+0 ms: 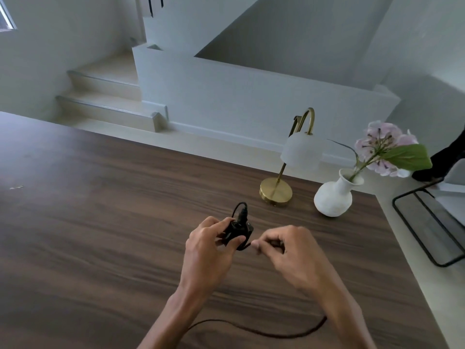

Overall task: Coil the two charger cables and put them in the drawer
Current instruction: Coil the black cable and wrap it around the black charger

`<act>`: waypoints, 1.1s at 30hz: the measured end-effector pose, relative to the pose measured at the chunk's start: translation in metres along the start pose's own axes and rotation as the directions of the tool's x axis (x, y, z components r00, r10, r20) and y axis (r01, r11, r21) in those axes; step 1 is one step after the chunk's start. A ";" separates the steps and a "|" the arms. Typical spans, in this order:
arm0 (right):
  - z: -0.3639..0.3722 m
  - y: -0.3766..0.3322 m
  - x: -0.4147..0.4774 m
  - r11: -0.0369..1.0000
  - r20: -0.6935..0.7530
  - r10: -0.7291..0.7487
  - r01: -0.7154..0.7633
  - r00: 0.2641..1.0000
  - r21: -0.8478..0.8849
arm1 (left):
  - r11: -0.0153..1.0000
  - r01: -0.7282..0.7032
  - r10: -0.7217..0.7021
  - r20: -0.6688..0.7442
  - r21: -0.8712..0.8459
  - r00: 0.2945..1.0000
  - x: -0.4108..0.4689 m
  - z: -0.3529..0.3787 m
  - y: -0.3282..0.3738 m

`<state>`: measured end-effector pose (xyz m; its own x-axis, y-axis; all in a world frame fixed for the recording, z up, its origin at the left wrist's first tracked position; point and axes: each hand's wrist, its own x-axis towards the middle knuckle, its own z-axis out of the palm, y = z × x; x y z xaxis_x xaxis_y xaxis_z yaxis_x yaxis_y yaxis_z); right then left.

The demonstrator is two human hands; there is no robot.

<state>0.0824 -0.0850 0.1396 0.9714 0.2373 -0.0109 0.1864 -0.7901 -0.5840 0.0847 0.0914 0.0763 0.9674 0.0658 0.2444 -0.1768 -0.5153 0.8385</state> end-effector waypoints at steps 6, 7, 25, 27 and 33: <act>-0.020 0.003 0.027 0.975 -0.102 -0.153 0.167 0.983 0.148 | 0.983 0.121 -0.074 0.309 -0.136 0.948 0.004 -0.024 0.003; -0.020 0.004 0.032 0.959 -0.114 -0.164 0.186 0.980 0.213 | 0.971 0.151 -0.076 0.363 -0.184 0.929 0.005 -0.028 0.005; 0.042 -0.014 -0.011 0.979 -0.104 -0.064 0.083 0.993 0.188 | 0.836 0.188 -0.255 -0.061 -0.516 0.965 0.007 -0.033 0.005; 0.029 -0.019 -0.011 0.990 -0.121 -0.072 0.085 0.990 0.112 | 0.913 0.111 -0.157 -0.088 -0.393 0.984 0.005 -0.031 0.002; -0.011 -0.017 0.009 0.975 -0.173 -0.132 0.159 0.976 0.153 | 0.949 0.096 -0.029 0.221 -0.299 0.975 -0.006 -0.035 -0.005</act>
<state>0.0900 -0.0756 0.1579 0.9489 0.2382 0.2072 0.3141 -0.6459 -0.6958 0.0737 0.1236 0.0872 0.9883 -0.1099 0.1062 -0.1290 -0.2270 0.9653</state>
